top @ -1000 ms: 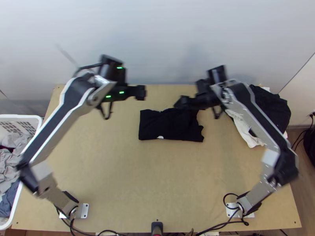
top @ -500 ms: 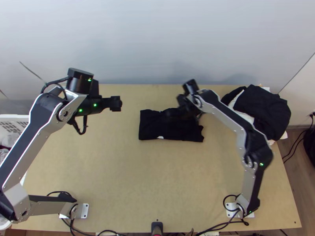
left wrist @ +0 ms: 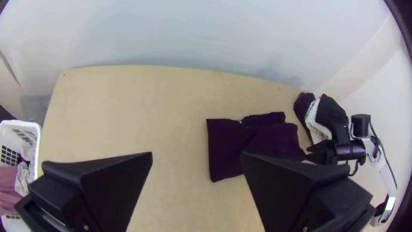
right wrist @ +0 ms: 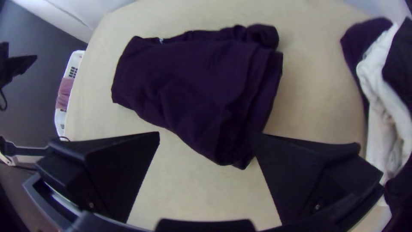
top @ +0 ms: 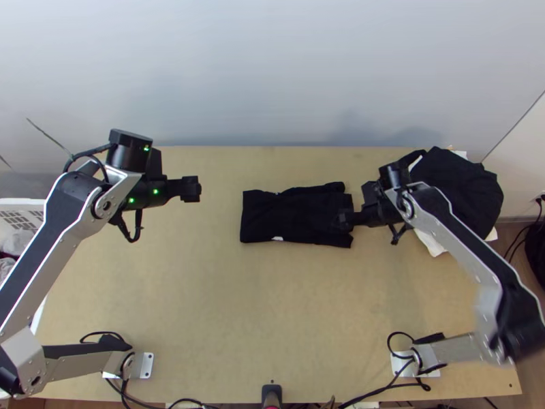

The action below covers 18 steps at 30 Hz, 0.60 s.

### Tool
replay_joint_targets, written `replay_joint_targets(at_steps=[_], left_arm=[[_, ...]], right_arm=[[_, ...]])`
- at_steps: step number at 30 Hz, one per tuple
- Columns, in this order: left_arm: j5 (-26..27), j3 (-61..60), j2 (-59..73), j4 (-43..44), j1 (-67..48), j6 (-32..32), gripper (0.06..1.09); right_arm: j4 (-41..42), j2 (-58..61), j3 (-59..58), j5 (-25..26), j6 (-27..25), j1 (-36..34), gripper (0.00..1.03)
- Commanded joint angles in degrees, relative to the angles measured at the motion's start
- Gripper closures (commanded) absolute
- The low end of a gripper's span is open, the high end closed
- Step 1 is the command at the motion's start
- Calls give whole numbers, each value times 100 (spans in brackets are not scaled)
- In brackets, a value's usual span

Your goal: Fold the t-shirt

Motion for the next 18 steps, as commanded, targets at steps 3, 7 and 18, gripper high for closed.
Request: replay_joint_targets(at_steps=[3, 7, 18], left_arm=[[14, -447, -304, 5, 269, 66, 10], [14, -702, -488, 5, 445, 83, 10], [14, -1159, -840, 49, 656, 40, 10]], right_arm=[[500, -919, -29, 1634, -958, 1629, 4], [948, -884, -310, 2451, -1942, 2613, 4], [4507, -567, -2323, 3242, -4658, 3369, 4]])
